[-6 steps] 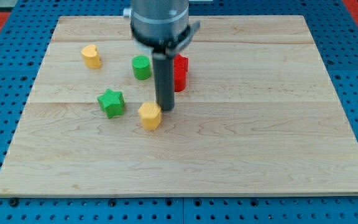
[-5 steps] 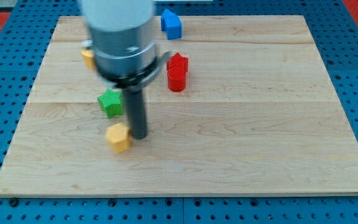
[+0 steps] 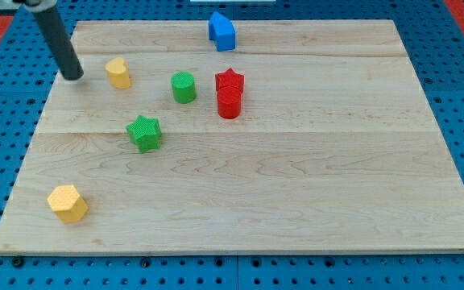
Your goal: Move the heart diagonal to the green star
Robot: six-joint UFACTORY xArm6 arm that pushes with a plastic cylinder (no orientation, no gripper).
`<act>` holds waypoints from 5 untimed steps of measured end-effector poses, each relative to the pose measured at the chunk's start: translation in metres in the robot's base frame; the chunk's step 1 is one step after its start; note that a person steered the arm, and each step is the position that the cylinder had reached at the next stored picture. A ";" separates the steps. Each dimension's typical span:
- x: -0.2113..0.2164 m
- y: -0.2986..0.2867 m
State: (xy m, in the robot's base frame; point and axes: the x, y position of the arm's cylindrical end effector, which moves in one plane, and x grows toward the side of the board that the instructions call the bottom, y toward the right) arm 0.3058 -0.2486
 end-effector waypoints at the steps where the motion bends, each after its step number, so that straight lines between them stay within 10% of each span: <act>1: -0.039 0.054; 2: 0.020 0.093; 3: 0.087 0.014; 5: 0.018 0.041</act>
